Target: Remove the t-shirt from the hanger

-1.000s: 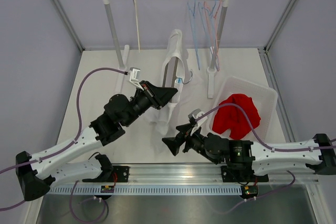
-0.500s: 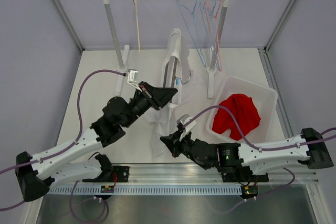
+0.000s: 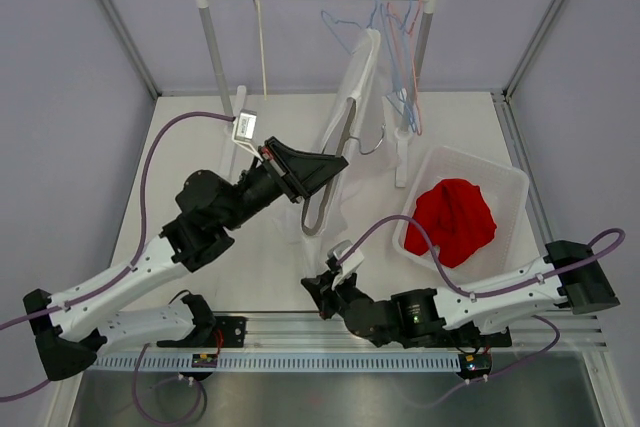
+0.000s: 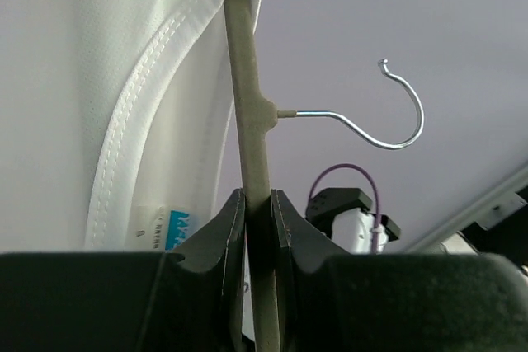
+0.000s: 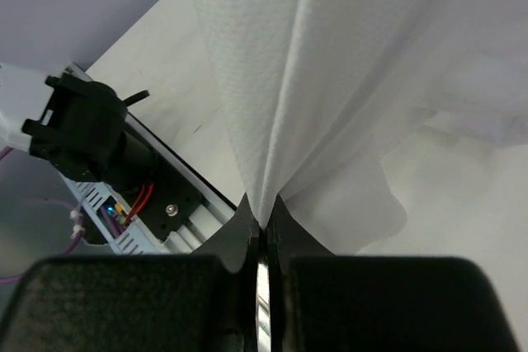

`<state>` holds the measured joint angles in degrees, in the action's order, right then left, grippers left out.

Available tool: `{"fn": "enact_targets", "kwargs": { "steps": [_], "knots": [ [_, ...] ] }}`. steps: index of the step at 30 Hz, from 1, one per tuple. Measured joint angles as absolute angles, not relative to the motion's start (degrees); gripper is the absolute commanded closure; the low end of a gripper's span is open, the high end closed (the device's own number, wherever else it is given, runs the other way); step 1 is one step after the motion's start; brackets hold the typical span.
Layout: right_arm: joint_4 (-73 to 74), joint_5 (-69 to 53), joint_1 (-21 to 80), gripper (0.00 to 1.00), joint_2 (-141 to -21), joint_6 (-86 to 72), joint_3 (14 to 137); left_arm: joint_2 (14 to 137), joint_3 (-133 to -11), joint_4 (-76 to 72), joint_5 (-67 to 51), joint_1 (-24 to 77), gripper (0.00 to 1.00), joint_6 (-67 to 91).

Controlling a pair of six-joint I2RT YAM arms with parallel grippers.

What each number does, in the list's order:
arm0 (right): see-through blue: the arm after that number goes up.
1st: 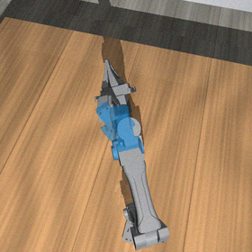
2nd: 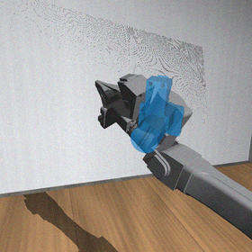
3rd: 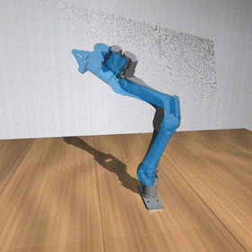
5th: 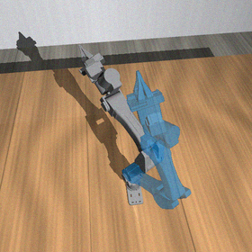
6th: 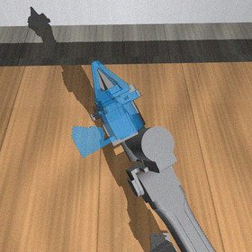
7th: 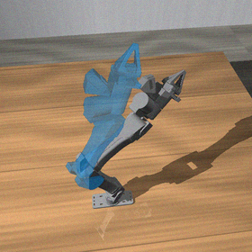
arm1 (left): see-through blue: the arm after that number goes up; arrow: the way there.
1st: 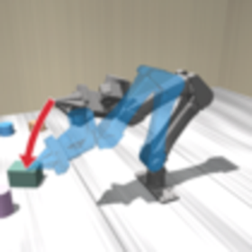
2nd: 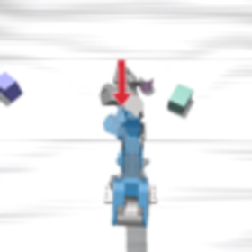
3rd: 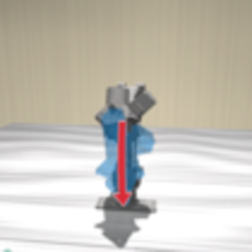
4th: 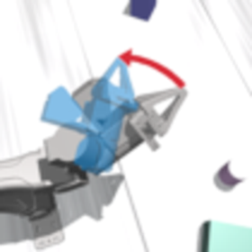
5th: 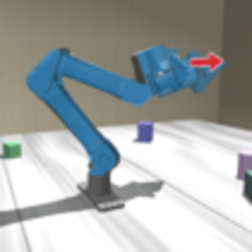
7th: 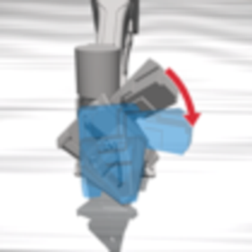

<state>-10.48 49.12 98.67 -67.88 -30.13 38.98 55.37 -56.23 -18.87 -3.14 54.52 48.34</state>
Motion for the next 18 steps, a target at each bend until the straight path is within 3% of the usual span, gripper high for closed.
{"fn": "enact_targets", "kwargs": {
  "steps": [7, 13, 16, 18],
  "knots": [
    [-10.92, 50.46, 94.94, 1.00, -69.67, -28.21, 39.09, 56.47, -58.52, -21.08, -12.64, 54.81, 1.00, 55.29],
    [-10.63, 49.89, 89.08, 0.99, -63.11, -24.58, 38.15, 54.19, -57.76, -24.32, -16.73, 55.44, 1.00, 59.20],
    [-10.22, 49.89, 88.99, 0.86, -58.13, -22.81, 38.15, 50.00, -55.20, -25.50, -17.06, 55.61, 1.00, 59.72],
    [-9.61, 50.06, 88.99, 0.56, -55.22, -22.24, 38.15, 47.42, -53.67, -26.33, -17.21, 55.81, 1.00, 59.83]
  ]
}}
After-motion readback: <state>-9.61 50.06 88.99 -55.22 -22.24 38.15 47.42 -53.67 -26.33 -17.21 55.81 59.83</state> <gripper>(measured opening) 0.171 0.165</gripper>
